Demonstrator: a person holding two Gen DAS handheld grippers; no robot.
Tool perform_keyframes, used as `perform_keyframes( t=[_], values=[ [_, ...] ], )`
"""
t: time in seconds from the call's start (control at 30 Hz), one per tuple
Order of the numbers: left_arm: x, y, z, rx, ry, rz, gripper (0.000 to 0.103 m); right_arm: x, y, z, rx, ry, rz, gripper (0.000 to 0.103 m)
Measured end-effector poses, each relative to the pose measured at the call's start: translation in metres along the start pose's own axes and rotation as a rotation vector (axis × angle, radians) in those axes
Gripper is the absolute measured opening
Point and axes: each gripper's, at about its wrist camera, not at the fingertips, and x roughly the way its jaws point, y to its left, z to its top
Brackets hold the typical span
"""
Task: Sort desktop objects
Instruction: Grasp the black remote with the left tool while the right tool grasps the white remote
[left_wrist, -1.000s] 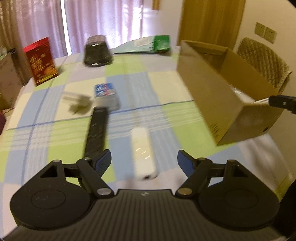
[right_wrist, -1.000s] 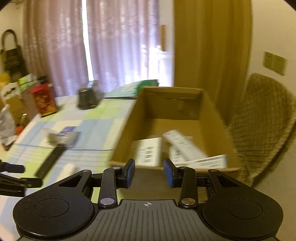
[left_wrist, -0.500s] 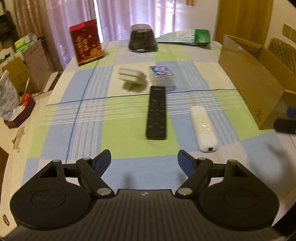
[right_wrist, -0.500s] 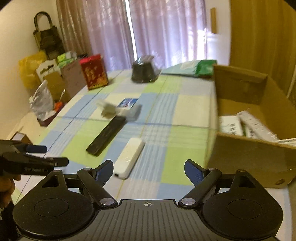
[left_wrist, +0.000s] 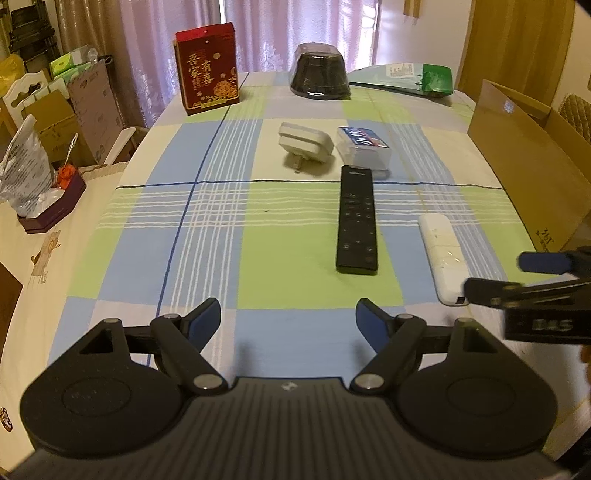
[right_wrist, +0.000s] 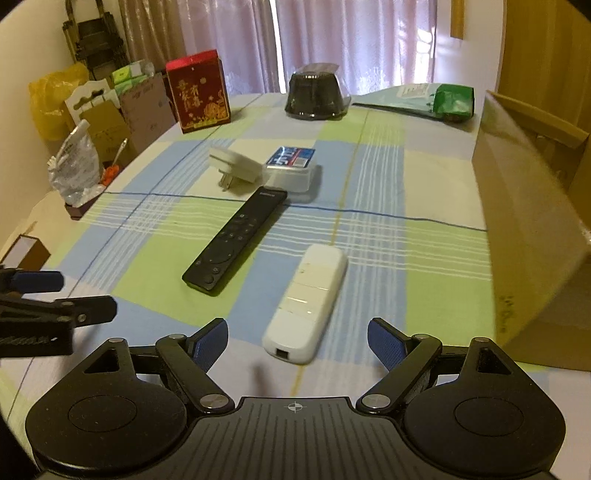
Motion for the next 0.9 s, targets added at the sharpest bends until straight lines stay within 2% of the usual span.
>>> perform_keyframes(
  t=[0.03, 0.3, 0.4, 0.47, 0.53, 0.77, 0.9],
  values=[
    [0.001, 0.002, 0.000, -0.003, 0.000, 0.000, 0.077, 0.006, 0.002, 0.001, -0.003, 0.005, -0.005, 0.073],
    [0.009, 0.012, 0.001, -0.026, 0.004, -0.001, 0.077, 0.042, 0.005, 0.008, 0.028, 0.034, -0.078, 0.072],
    [0.012, 0.011, 0.003, -0.029, 0.006, -0.002, 0.077, 0.051, 0.000, 0.010, 0.054, 0.051, -0.081, 0.060],
    [0.015, 0.009, 0.005, -0.025, 0.008, -0.008, 0.076, 0.055, -0.001, 0.009, 0.058, 0.056, -0.080, 0.060],
    [0.017, 0.005, 0.008, -0.007, 0.002, -0.014, 0.076, 0.053, -0.001, 0.008, 0.029, 0.051, -0.079, 0.043],
    [0.035, -0.021, 0.027, 0.091, -0.024, -0.047, 0.075, 0.034, -0.014, -0.003, -0.007, 0.039, -0.089, 0.040],
    [0.055, -0.046, 0.041, 0.173, -0.039, -0.059, 0.073, 0.025, -0.031, -0.016, 0.021, 0.040, -0.109, 0.041]
  ],
)
